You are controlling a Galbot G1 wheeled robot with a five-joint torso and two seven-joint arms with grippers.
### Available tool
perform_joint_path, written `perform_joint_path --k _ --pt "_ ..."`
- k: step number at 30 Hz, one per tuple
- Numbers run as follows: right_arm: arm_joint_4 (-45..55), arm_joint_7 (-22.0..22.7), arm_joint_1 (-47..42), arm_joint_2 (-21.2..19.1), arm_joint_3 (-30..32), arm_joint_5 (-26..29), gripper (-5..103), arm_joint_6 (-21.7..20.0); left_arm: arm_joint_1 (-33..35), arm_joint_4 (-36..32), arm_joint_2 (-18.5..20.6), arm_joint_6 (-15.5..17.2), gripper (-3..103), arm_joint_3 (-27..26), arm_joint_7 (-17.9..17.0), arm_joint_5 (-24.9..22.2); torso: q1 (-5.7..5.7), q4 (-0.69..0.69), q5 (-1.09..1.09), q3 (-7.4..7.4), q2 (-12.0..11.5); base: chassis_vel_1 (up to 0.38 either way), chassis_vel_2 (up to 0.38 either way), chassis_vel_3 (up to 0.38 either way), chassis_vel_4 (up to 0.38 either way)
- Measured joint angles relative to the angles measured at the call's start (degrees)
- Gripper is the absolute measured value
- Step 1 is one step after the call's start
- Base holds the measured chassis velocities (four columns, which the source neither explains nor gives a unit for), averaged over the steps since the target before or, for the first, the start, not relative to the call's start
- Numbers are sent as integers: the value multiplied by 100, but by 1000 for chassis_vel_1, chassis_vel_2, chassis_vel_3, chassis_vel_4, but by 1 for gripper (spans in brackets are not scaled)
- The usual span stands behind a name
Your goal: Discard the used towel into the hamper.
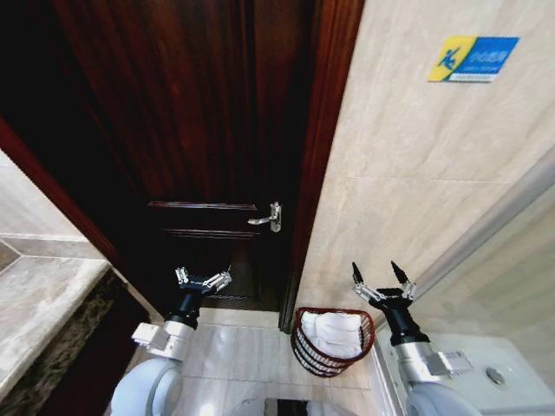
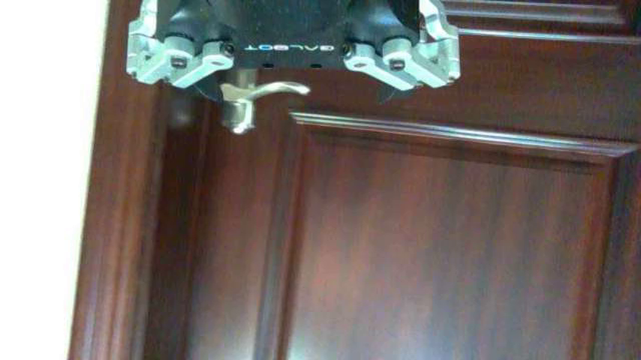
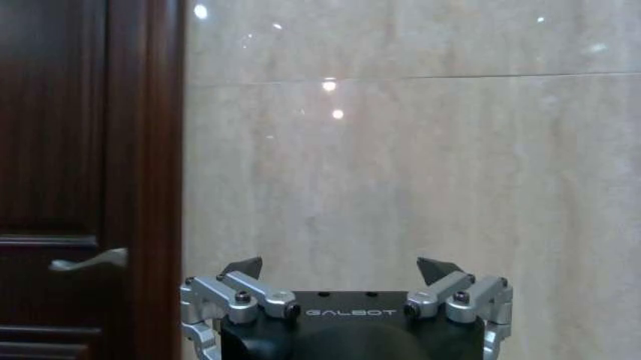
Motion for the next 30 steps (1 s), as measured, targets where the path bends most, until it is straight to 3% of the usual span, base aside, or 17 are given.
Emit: perform_joint_path --k 30 --pt "0 0 0 0 0 0 100 0 0 0 0 0 100 -1 0 0 0 0 -2 0 0 -13 -7 8 8"
